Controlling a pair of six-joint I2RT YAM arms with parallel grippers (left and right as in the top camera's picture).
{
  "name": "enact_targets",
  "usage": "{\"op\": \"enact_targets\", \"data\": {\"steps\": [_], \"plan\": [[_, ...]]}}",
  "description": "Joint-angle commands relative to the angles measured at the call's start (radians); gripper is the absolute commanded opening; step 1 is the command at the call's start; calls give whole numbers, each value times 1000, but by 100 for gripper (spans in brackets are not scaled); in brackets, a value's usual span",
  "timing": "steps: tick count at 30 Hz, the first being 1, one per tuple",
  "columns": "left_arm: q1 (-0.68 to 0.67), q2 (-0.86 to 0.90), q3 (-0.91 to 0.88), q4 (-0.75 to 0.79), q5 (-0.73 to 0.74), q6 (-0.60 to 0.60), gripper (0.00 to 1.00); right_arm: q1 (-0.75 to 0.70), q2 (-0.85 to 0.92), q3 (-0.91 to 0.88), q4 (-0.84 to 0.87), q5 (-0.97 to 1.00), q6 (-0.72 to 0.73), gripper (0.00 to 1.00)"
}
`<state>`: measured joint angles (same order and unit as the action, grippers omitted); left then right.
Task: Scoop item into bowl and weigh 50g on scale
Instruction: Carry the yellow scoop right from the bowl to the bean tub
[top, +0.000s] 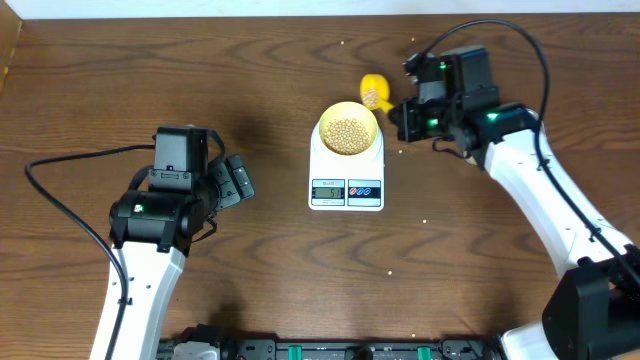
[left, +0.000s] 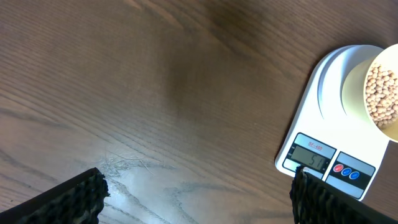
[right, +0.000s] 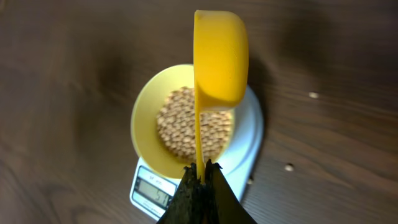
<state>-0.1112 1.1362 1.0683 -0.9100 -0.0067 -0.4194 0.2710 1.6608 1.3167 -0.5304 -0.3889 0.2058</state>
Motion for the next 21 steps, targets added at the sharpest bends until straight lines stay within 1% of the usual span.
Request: {"op": "enact_targets", "data": {"steps": [1,7,12,17,21], "plan": [[6,1,11,-2,-17,-1,96,-44,-51,-3,-13,-6,53,1],[6,1,11,-2,-17,-1,96,-129,-130,-3,-92,-6,90,1],[6,1,11,-2,-17,-1,96,-194,-213,-3,-209,-6,113,1],[6,1,11,-2,-17,-1,96,-233,-285,-3,-336,-4,112,1],[6,1,11,-2,-17,-1,96,-249,-325,-3,-377,-3,154,2]]}}
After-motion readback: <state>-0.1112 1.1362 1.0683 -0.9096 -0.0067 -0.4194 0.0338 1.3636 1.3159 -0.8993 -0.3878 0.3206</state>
